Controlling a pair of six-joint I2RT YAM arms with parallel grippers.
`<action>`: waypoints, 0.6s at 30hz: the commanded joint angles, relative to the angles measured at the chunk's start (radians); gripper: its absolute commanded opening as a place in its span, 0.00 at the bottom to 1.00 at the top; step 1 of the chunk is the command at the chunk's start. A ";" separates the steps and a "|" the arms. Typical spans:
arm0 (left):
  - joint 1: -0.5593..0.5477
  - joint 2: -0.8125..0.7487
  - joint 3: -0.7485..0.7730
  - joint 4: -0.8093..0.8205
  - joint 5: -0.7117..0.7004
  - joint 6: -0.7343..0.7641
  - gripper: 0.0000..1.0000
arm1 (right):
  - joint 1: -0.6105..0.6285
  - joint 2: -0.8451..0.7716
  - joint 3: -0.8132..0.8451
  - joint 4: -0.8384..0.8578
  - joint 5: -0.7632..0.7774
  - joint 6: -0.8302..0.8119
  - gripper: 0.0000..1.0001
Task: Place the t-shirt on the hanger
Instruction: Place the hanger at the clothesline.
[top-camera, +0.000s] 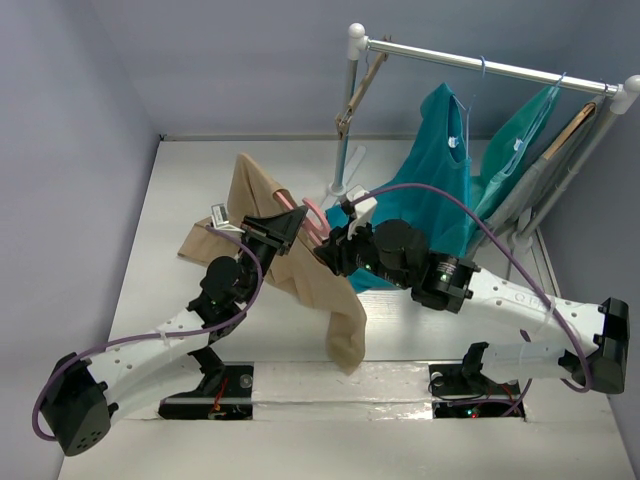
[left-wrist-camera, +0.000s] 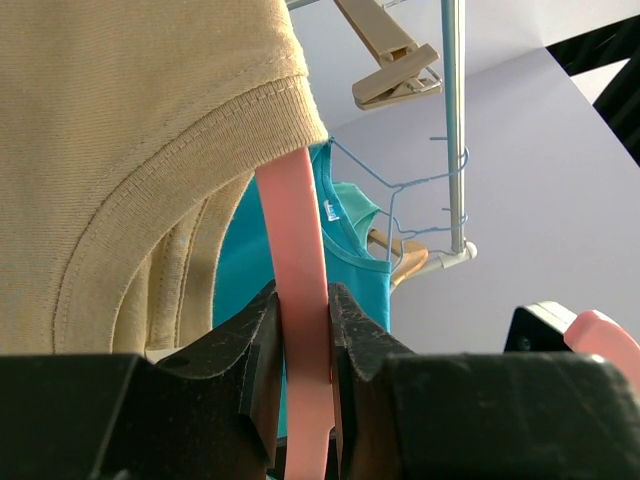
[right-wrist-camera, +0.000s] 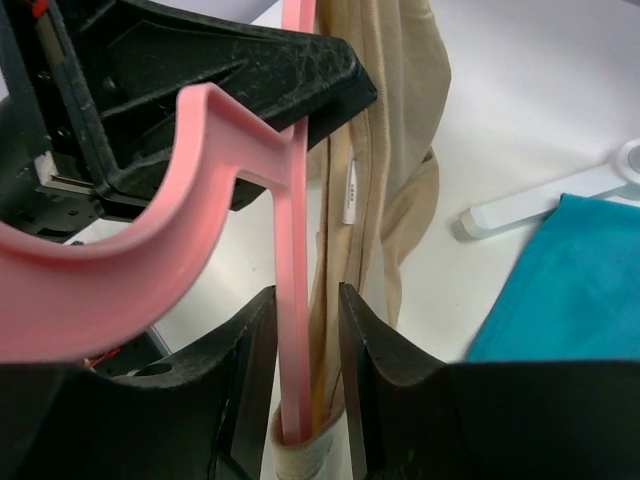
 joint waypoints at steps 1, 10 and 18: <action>-0.002 -0.031 0.006 0.097 0.041 -0.005 0.00 | -0.005 0.006 -0.009 0.058 0.038 0.004 0.36; -0.002 -0.021 0.009 0.105 0.057 -0.013 0.00 | -0.005 0.010 -0.016 0.070 0.084 0.004 0.04; -0.002 -0.021 0.047 0.021 0.074 0.079 0.30 | -0.005 -0.056 0.038 -0.124 0.136 0.048 0.00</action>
